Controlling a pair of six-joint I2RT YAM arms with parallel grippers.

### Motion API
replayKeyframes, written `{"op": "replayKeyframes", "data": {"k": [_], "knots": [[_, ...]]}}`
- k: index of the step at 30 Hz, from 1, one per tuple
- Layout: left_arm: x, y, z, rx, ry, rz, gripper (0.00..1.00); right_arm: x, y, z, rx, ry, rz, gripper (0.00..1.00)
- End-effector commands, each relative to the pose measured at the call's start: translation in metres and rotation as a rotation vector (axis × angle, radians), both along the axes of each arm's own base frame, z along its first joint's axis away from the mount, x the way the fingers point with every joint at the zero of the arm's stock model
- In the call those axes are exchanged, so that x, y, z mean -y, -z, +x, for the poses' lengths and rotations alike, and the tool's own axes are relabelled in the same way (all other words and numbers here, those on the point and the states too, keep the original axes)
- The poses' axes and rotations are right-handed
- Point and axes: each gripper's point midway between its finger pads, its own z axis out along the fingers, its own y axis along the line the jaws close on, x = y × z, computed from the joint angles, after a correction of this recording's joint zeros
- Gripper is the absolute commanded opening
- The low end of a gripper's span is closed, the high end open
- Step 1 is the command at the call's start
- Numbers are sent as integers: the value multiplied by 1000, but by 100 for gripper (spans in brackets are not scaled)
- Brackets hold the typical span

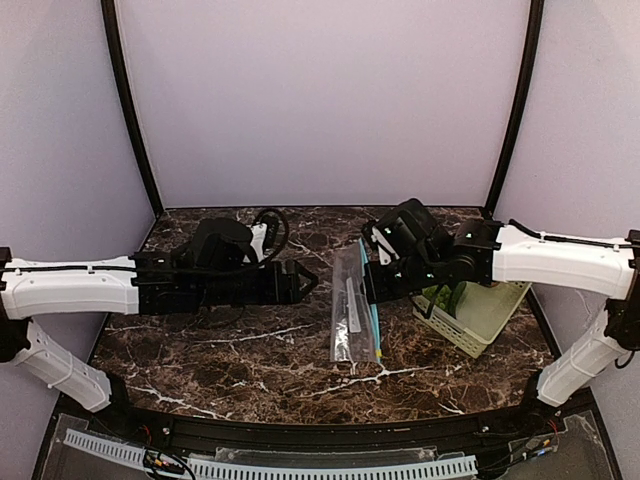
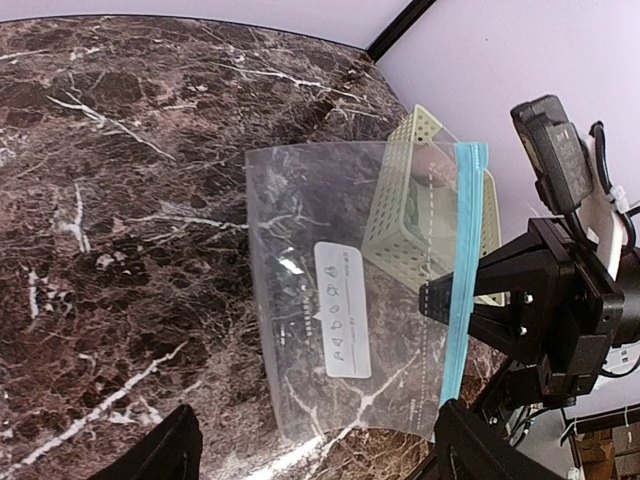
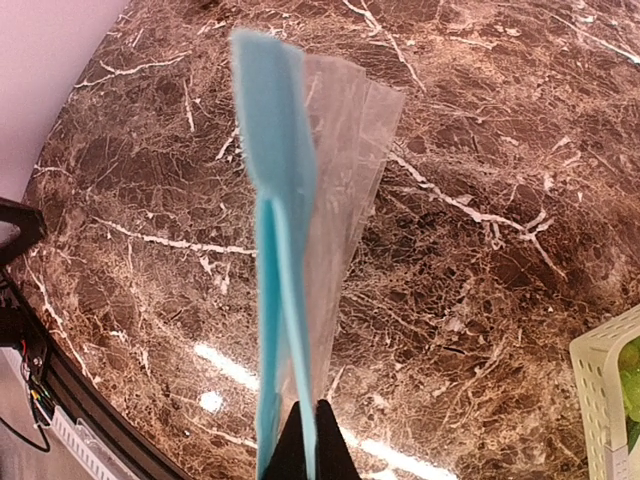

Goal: Place the food in the zip-top bag and seal the zipper
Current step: Open the zipper food storage bag at the center of the board.

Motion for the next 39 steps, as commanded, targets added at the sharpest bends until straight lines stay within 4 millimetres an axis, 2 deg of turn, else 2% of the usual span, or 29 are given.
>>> {"op": "replayKeyframes", "data": {"k": [1,2,3,4,7,8,9,10,14,18,22,25,30,39], "knots": [[32,-25,2,29,9,-92,79,-12,-12,0,5,-11,58,0],[38,-32,3,43,22,-122,78,-12,-12,0,3,-12,60,0],[46,-28,1,34,46,-126,77,-13,-12,0,2,-14,64,0],[52,-32,1,46,62,-149,76,-14,-12,-1,0,-18,67,0],[70,-25,-1,37,115,-152,72,-17,-13,-2,0,-29,78,0],[74,-28,-1,45,129,-154,69,-18,-14,-2,-1,-32,80,0],[79,-21,-1,35,143,-142,68,-18,-14,-2,0,-35,81,0],[83,-24,-2,40,155,-145,66,-19,-15,-2,0,-36,84,0],[96,-15,1,39,178,-121,63,-22,-17,-4,0,-45,92,0],[104,-10,4,43,193,-93,63,-24,-16,-5,-2,-51,90,0],[106,2,8,27,182,-46,61,-25,-16,-7,-2,-53,91,0],[103,12,10,10,166,-3,55,-25,-17,-7,2,-52,92,0],[100,24,9,-5,157,37,52,-25,-19,-6,7,-51,94,0],[94,34,13,12,102,157,43,-26,-20,-6,10,-46,91,0]]}}
